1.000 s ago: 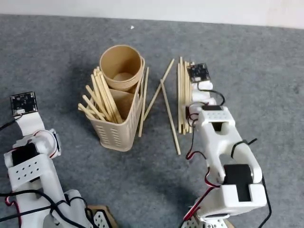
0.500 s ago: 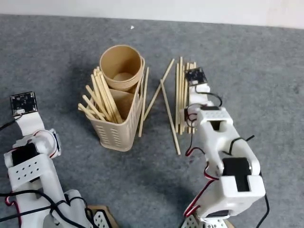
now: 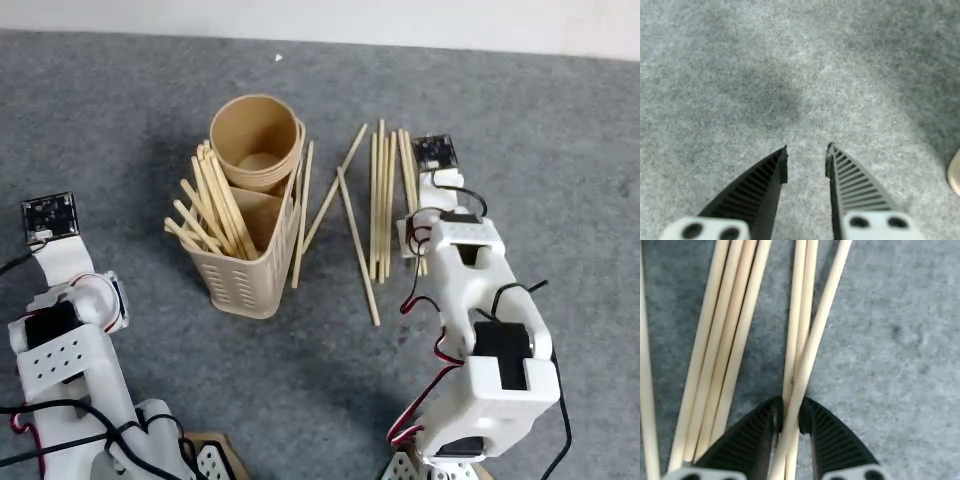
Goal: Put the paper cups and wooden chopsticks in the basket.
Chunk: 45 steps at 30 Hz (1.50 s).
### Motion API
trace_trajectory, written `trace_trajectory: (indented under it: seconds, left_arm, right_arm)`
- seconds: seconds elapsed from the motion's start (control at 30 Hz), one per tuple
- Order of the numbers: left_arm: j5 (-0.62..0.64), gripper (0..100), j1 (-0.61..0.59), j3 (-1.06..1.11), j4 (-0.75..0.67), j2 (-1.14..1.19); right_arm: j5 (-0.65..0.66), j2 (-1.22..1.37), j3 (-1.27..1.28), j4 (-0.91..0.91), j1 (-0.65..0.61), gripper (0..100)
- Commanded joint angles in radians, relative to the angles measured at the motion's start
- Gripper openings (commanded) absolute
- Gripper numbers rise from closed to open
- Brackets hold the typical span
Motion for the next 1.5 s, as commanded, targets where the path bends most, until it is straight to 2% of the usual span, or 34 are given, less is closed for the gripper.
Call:
trace_trajectory:
  seconds: [0.0,0.17,0.3,0.4,0.63,0.73,0.87,0.97,1.13,1.47]
  left_arm:
    - [-0.005,16,0.012,-0.004,-0.008,-0.016]
    - [-0.005,16,0.008,-0.004,-0.008,-0.016]
    - [-0.005,16,0.007,-0.004,-0.008,-0.016]
    - [-0.005,16,0.008,-0.004,-0.008,-0.016]
    - [-0.005,16,0.012,-0.004,-0.011,-0.016]
    - [-0.005,16,0.012,-0.004,-0.009,-0.016]
    - [-0.005,16,0.010,-0.004,-0.008,-0.016]
    - [-0.005,16,0.007,-0.004,-0.008,-0.016]
    - [-0.005,16,0.007,-0.004,-0.008,-0.016]
    - [-0.005,16,0.007,-0.004,-0.011,-0.016]
  right_arm:
    - [0.011,0.001,-0.010,0.007,-0.042,0.5]
    - [0.002,-0.001,-0.016,-0.013,-0.047,0.5]
    - [-0.137,-0.077,0.004,-0.223,-0.044,0.5]
    - [-0.207,-0.216,0.105,-0.344,-0.030,0.5]
    - [-0.212,-0.659,0.414,-0.647,-0.033,0.5]
    - [-0.213,-0.842,0.558,-0.816,-0.076,0.5]
    - [-0.209,-1.030,0.719,-1.079,-0.193,0.5]
    - [-0.207,-1.104,0.782,-1.188,-0.286,0.5]
    - [-0.141,-1.132,0.727,-1.205,-0.444,0.5]
    - [-0.135,-1.129,0.582,-1.205,-0.759,0.5]
